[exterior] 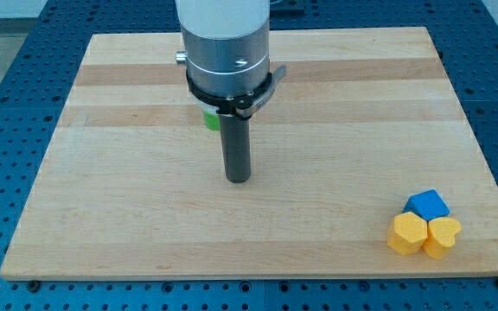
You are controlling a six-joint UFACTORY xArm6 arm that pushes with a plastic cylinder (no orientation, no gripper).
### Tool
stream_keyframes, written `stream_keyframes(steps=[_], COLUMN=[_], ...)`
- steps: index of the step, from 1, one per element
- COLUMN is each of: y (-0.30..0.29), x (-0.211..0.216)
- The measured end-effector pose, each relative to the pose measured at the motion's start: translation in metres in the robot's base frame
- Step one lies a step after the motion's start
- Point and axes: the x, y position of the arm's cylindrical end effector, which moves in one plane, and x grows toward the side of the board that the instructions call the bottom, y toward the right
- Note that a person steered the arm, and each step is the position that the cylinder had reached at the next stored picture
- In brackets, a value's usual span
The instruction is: Push the yellow hexagon to the bottom left corner of the board
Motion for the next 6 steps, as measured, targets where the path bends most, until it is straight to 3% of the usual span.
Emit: stream_keyframes(steps=[4,6], y=[-0.066,-0.067], x=[-0.006,-0.006])
